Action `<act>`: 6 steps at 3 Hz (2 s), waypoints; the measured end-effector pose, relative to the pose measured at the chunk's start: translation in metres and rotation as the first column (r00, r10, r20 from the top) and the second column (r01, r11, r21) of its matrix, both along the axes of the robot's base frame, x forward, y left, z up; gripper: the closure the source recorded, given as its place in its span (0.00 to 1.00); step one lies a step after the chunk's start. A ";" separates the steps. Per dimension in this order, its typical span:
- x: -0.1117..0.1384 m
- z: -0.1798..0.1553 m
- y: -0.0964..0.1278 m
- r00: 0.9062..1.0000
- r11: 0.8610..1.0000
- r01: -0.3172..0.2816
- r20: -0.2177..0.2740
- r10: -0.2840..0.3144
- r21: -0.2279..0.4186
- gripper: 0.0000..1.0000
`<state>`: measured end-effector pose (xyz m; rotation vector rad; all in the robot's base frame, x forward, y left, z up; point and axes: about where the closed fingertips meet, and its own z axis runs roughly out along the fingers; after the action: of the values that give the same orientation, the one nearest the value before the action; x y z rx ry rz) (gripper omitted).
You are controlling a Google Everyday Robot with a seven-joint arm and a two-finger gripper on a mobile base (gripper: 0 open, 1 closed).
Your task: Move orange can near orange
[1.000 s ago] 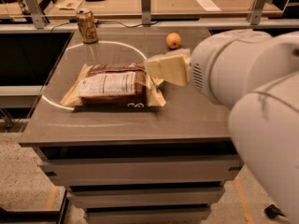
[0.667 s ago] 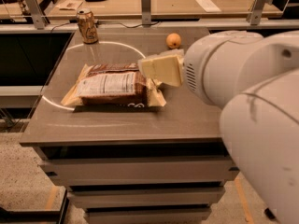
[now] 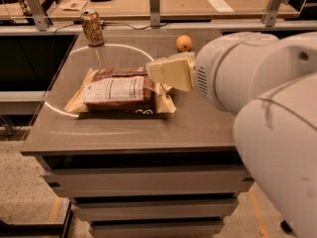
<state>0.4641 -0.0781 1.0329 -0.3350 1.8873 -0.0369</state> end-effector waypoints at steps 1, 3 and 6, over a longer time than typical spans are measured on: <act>0.000 0.000 0.000 1.000 1.000 0.000 0.000 0.000 0.000 0.00; 0.000 0.000 0.000 1.000 1.000 0.000 0.000 0.000 0.001 0.00; 0.007 -0.022 0.027 1.000 0.982 -0.005 -0.015 0.008 0.189 0.00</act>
Offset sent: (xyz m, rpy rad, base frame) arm -0.0471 0.2523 -0.1429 0.6973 0.3617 0.0262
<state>0.4712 -0.0508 1.0104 -0.2113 1.8880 0.1491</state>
